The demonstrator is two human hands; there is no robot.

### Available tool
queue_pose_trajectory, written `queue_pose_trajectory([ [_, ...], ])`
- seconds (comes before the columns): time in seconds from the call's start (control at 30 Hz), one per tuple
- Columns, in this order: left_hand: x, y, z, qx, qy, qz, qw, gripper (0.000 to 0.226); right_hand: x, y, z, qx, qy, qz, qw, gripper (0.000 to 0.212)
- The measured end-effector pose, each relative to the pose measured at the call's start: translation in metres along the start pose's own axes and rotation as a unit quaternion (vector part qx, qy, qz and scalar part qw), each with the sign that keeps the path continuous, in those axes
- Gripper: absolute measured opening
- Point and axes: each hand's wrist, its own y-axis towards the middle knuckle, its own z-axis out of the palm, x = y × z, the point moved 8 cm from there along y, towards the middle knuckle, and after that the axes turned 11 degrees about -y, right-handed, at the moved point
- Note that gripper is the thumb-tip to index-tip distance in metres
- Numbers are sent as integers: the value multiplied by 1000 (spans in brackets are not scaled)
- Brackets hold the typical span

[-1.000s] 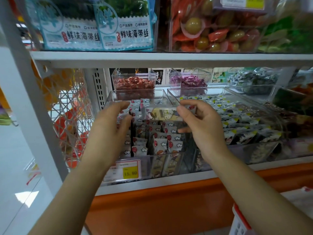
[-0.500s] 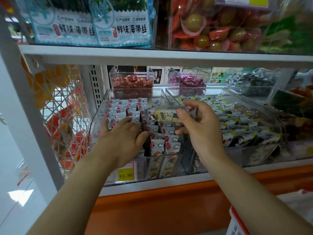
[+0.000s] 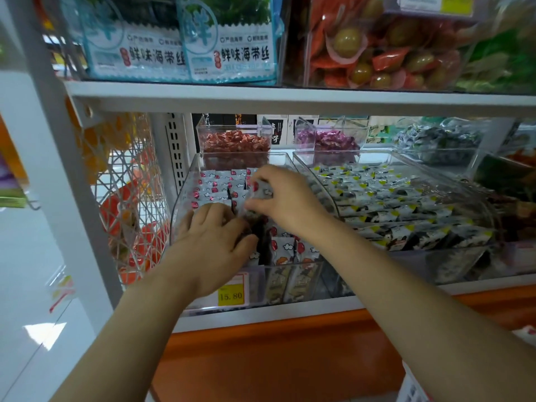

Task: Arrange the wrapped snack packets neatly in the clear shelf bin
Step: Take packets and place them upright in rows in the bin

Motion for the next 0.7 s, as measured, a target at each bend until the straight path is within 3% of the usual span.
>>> queue_pose_trajectory([
  [0.13, 1, -2, -12, -31, -14, 17, 999, 43, 5, 10, 27, 95, -48, 7, 994, 23],
  [0.27, 4, -4, -35, -106, 37, 14, 994, 39, 3, 14, 29, 118, -61, 15, 991, 12],
  [0.47, 10, -6, -38, -115, 33, 6, 993, 40, -2, 16, 48, 186, -154, 0, 970, 42],
  [0.6, 13, -6, -35, -113, 22, 6, 993, 39, -4, 21, 42, 186, -143, 4, 972, 46],
  [0.7, 14, -7, -36, -117, 9, 9, 993, 39, -6, 30, 27, 116, -89, 19, 989, 36],
])
